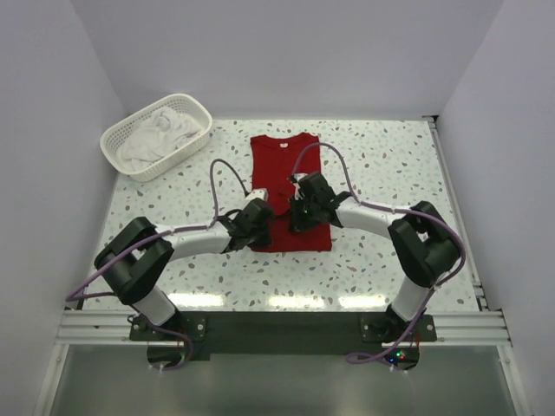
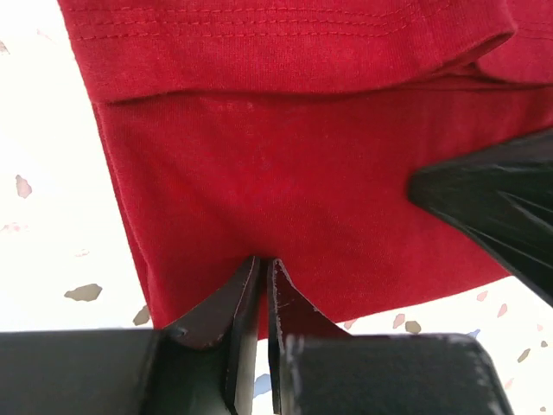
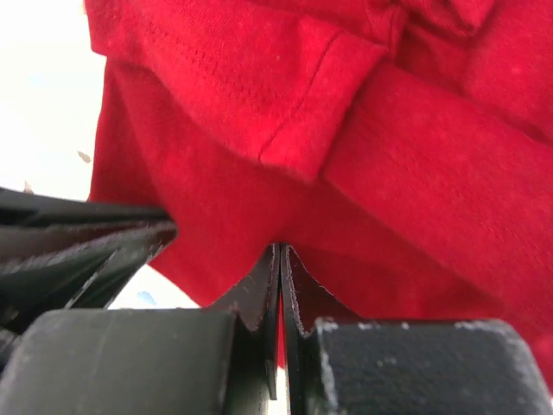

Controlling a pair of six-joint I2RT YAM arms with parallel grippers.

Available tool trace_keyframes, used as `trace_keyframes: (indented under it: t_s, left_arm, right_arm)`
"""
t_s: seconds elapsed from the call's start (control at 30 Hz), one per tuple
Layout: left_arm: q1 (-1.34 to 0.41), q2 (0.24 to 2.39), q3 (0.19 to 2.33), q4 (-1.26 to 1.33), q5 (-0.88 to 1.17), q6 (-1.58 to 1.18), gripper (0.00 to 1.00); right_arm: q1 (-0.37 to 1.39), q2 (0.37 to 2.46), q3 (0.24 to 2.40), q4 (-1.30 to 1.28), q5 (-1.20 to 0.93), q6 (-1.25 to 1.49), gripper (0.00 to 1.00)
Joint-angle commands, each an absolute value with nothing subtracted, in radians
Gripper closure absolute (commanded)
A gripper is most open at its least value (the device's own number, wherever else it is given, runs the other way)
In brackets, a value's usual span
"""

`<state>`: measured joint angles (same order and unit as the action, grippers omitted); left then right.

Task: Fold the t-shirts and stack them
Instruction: Fold the tshirt

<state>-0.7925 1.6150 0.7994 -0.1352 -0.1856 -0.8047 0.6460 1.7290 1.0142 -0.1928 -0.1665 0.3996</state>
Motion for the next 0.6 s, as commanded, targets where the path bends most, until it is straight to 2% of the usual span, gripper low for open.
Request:
trace_keyframes:
  t_s: [0.0, 0.23, 0.47, 0.57]
  left_arm:
    - [-0.798, 1.615, 0.755, -0.075, -0.181, -0.833, 0.87]
    - [-0.799, 1.591, 0.684, -0.084, -0.160, -0.839, 0.92]
    - [-0.802, 1.529, 0.627, -0.104, -0.156, -0.856, 0.94]
    - [-0.801, 1.482, 0.626, -0.130, -0.173, -0.864, 0.93]
  right_arm:
    - [0.647, 1.758, 1.038, -0.081, -0.152, 0.405, 1.00]
    - [0.595, 1.830, 1.170, -0.115, -0.003, 0.302, 0.98]
    - [0.508, 1.974, 1.518, -0.161, 0.101, 0.213, 0.91]
    - [0.505, 1.952, 1.612, -0.235, 0.075, 0.187, 0.88]
